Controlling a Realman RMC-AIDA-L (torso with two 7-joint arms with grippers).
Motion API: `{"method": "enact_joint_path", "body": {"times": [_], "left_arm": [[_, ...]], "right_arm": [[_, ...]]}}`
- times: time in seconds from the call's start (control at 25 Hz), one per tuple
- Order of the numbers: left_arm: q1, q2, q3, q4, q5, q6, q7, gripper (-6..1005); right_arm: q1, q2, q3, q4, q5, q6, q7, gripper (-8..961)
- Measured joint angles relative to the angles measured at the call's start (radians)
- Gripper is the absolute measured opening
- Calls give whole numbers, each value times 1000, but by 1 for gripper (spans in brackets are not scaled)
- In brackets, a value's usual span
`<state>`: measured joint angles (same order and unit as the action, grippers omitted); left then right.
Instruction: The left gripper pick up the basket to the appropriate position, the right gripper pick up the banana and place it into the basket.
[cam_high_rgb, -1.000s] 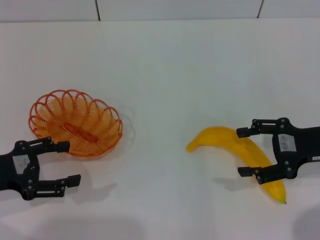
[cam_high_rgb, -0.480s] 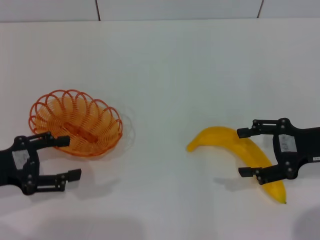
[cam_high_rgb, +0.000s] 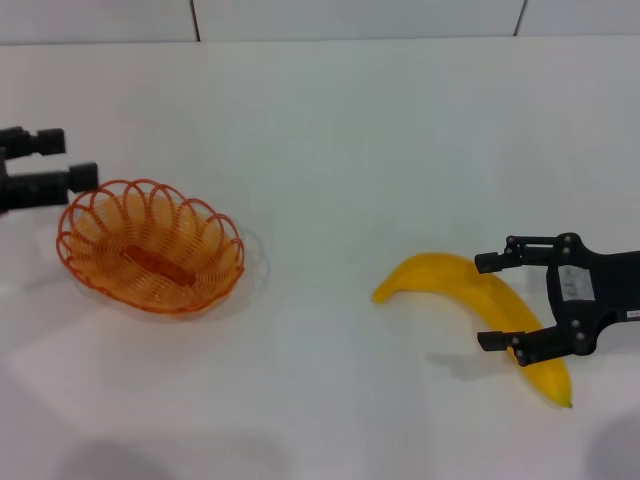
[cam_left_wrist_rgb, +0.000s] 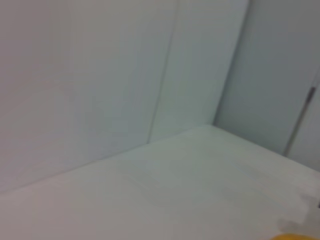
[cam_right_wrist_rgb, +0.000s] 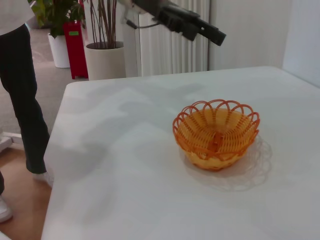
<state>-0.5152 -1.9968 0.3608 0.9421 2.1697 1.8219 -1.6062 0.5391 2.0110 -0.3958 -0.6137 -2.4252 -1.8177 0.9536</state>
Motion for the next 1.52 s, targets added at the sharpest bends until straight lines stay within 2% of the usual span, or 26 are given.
{"method": "enact_joint_path", "body": {"times": [0.24, 0.28, 0.32, 0.36, 0.52, 0.6, 0.76, 0.96, 1.32, 1.52], "left_arm": [[-83, 70, 5, 13, 121, -2, -181, 875], [-98, 79, 5, 13, 154, -2, -204, 875], [-98, 79, 5, 13, 154, -2, -204, 875], [-138, 103, 5, 14, 250, -3, -255, 874], [-192, 126, 9, 14, 370, -6, -310, 874], [-218, 131, 10, 15, 434, -21, -330, 874], [-266, 121, 11, 15, 567, -105, -372, 875], [-302, 91, 19, -5, 680, -182, -381, 875], [-318, 23, 160, -19, 702, -279, -444, 875], [-315, 18, 233, -48, 703, -348, -509, 875]], "right_arm": [[2, 0, 0, 0, 0, 0, 0, 881], [2, 0, 0, 0, 0, 0, 0, 882], [3, 1, 0, 0, 0, 0, 0, 882], [4, 1, 0, 0, 0, 0, 0, 882], [15, 2, -1, 0, 0, -1, 0, 882], [17, 3, -2, 0, 0, -2, 1, 881], [18, 4, -3, 0, 0, -2, 2, 881], [22, 6, -3, 0, 0, -2, 3, 882], [28, 8, -5, 1, 0, -1, 3, 882], [28, 8, -5, 2, 0, -1, 6, 881]]}}
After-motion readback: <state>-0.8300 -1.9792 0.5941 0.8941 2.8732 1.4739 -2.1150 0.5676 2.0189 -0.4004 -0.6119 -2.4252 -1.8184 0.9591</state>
